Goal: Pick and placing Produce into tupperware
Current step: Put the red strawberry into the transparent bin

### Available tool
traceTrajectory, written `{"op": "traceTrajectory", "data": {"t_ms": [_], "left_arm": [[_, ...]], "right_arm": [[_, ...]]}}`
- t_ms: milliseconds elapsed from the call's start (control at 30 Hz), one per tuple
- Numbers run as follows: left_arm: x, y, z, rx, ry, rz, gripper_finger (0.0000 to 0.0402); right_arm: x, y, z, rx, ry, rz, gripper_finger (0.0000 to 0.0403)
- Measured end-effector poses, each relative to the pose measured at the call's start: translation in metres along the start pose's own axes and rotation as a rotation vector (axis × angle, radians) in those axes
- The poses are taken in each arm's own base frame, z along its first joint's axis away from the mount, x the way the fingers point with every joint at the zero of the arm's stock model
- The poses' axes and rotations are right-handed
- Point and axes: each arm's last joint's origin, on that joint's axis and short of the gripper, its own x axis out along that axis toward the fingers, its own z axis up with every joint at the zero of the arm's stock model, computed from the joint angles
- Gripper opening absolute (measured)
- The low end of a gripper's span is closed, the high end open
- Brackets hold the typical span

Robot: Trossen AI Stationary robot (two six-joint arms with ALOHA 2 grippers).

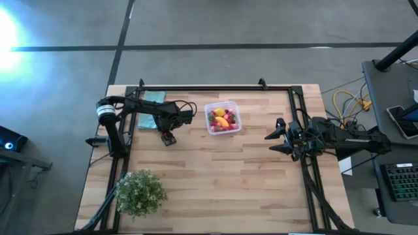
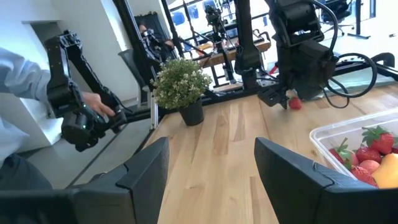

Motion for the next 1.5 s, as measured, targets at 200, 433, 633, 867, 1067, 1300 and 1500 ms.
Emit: {"op": "traceTrajectory", "data": {"t_ms": [200,433,633,867,1067,1300,1500], "left_arm": [[0.000,-0.001,0.002,-0.001,-0.015,-0.009,0.0193],[0.000,-0.001,0.003,-0.003,-0.029,-0.013,0.0137],[-0.010,-0.001,0.011,-0.012,-0.080,-0.018,0.0133],[-0.084,0.001,0.025,-0.032,-0.371,-0.067,0.0134],[-0.160,0.008,0.043,-0.021,-0.709,-0.181,0.0134],[-0.189,0.003,0.079,0.019,-0.922,-0.324,0.0134],[-0.167,-0.006,0.115,0.026,-0.844,-0.320,0.0134]], "right_arm": [[0.000,0.000,0.000,0.000,0.000,0.001,0.0228],[0.000,0.000,0.000,0.000,0.000,0.000,0.0228],[0.000,0.000,0.000,0.000,0.000,0.001,0.0228],[0.000,0.000,0.000,0.000,0.000,0.001,0.0228],[0.000,0.000,0.000,0.000,-0.001,0.000,0.0228],[0.000,0.000,0.000,0.000,0.000,0.000,0.0228],[0.000,0.000,0.000,0.001,0.003,-0.001,0.0228]]}}
